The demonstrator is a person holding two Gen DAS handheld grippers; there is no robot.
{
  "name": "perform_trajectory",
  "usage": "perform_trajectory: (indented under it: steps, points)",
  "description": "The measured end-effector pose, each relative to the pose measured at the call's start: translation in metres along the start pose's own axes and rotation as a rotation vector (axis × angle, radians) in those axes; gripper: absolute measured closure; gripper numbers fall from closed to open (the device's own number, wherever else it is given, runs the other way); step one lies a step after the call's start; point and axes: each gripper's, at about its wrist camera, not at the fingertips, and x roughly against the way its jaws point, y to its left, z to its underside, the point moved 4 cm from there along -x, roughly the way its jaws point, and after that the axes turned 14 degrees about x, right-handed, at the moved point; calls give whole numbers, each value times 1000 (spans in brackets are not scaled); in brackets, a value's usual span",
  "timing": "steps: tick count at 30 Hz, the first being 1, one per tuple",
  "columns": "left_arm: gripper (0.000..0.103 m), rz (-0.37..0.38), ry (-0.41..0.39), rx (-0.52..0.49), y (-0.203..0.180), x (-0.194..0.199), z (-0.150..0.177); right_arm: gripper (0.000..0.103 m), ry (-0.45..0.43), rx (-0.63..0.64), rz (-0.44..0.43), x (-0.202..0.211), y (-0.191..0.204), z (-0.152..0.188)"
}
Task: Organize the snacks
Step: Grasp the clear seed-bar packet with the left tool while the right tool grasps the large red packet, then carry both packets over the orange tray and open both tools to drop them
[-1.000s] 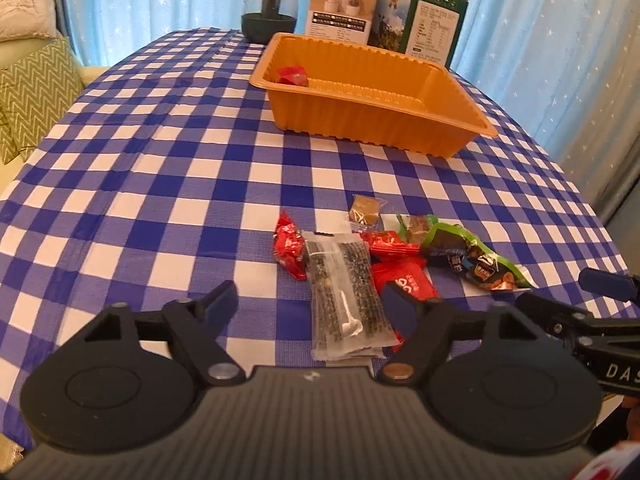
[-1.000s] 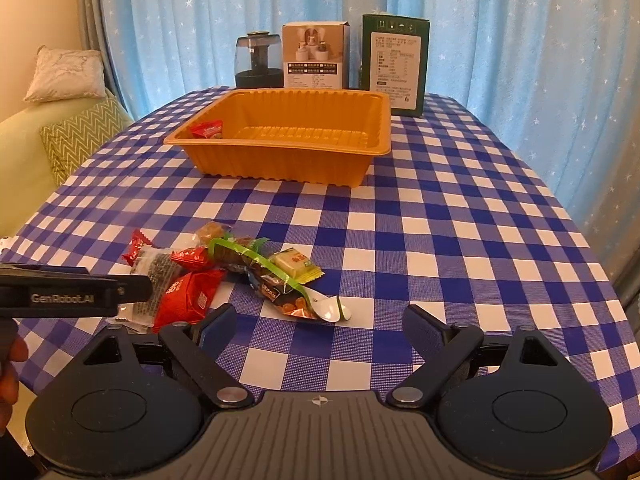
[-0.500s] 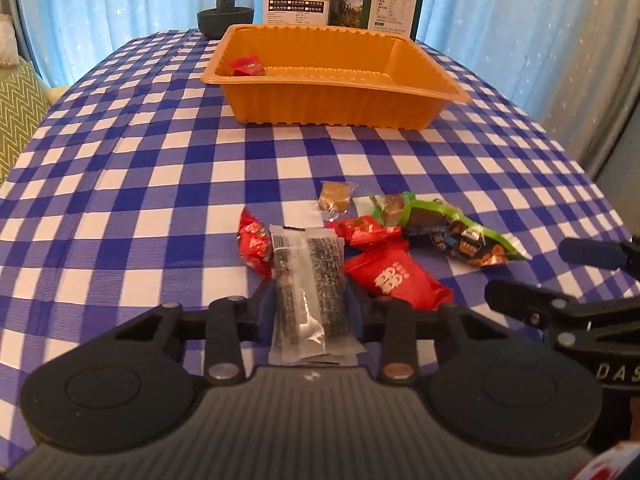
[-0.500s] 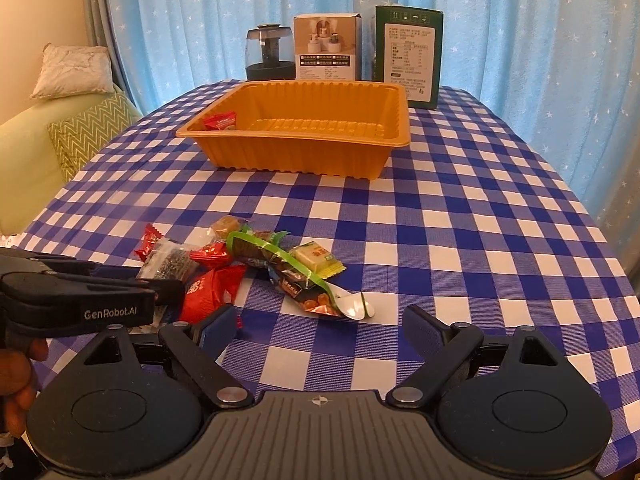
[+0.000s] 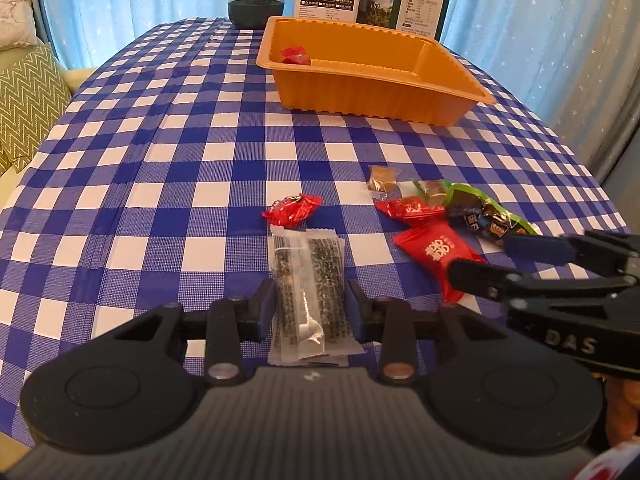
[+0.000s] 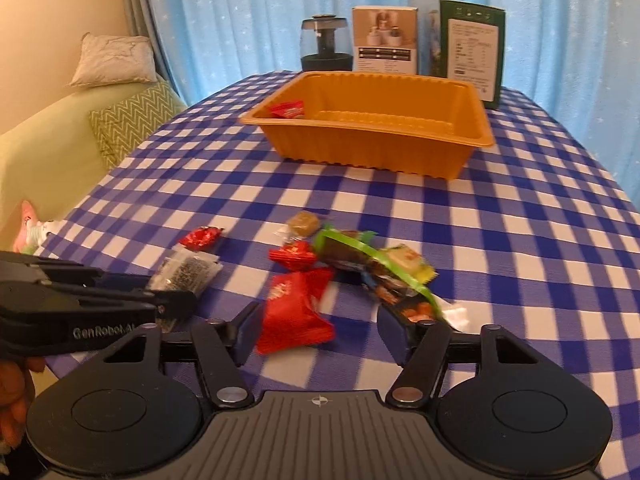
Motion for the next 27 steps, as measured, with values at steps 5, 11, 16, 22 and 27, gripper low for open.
perform_trajectory:
  steps: [5,11,16,22,27]
  points:
    - [68,3,-2,-2,0,1,0,53,15,16,1,-17,6,-5]
    - [65,-7,-16,-21,-5,1,2,67,34,49,11,-26,11,-3]
    - [65,-25,-45,-57,-9,1,2,75,30,55,19,-23,11,-2]
    - [65,-45,-68,-93,-11,-1,2,75,36,20,15,-17,4,1]
    - [68,-68,-60,-122,-14,-3,6,76,39,-7,-7,-11,2,3]
